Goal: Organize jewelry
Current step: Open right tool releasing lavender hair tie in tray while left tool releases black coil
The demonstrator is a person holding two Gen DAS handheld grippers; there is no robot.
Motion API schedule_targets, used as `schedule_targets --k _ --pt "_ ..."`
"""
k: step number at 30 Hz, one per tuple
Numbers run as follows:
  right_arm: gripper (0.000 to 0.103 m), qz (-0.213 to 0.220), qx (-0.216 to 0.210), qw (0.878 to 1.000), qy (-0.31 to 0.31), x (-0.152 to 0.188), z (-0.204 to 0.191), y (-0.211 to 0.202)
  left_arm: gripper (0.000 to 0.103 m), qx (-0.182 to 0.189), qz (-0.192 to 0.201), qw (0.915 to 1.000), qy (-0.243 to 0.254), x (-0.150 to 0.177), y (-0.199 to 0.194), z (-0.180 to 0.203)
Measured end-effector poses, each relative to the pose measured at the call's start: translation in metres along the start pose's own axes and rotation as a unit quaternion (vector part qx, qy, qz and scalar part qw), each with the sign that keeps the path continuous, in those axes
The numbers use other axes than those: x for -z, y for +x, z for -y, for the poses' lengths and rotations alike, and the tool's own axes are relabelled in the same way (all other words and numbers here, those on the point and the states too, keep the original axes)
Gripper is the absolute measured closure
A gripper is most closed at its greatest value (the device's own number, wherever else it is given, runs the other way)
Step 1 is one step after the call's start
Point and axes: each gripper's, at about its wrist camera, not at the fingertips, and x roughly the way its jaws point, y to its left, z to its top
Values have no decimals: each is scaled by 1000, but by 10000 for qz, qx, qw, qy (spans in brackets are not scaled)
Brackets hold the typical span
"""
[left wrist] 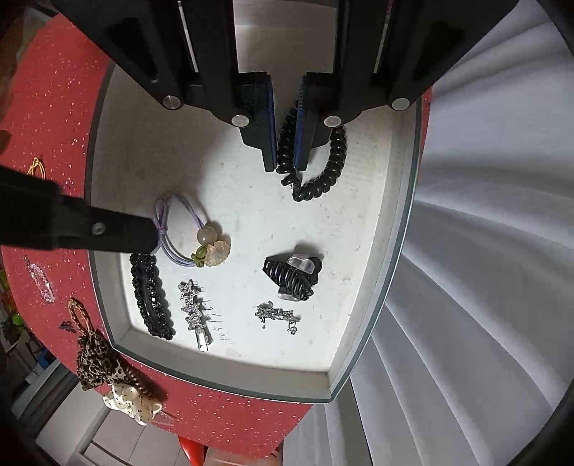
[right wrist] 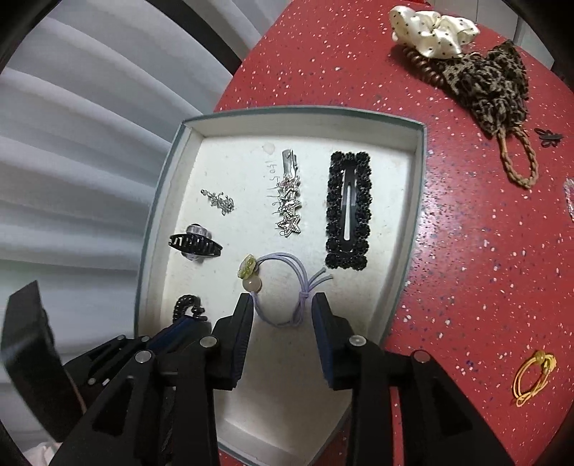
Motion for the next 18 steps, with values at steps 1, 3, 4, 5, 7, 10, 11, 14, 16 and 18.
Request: schedule_targets --k 1,3,4,5,7,10,11,14,16,18 --pt "66 36 -19 10000 26 0 2 -4 92 -11 1 10000 22 -1 0 2" --pt "66 90 -47 9999 70 0 4 -11 92 -6 -14 10000 69 -2 1 8" --pt "66 131 -56 9999 90 0 7 -16 92 15 -26 9999 99 -2 1 10" --pt "66 158 -63 9998 101 3 9 -21 92 29 -37 9999 135 -3 1 13" --pt "66 226 -86 9996 139 9 17 -34 92 25 -50 9998 191 -4 1 18" --pt "66 310 -92 9993 171 17 25 -47 13 -26 -50 9999 155 -4 0 23" --pt "66 340 -96 9992 196 20 29 -53 0 -155 144 9998 61 -4 -6 23" --pt "66 432 -110 9986 291 27 39 -65 0 -112 208 9997 117 -4 -10 37" --pt "66 488 -116 9980 378 33 48 -74 0 -172 198 9995 180 -4 -10 42" --pt "65 534 -106 9975 448 39 54 -83 0 -235 210 9992 263 -4 -11 50"
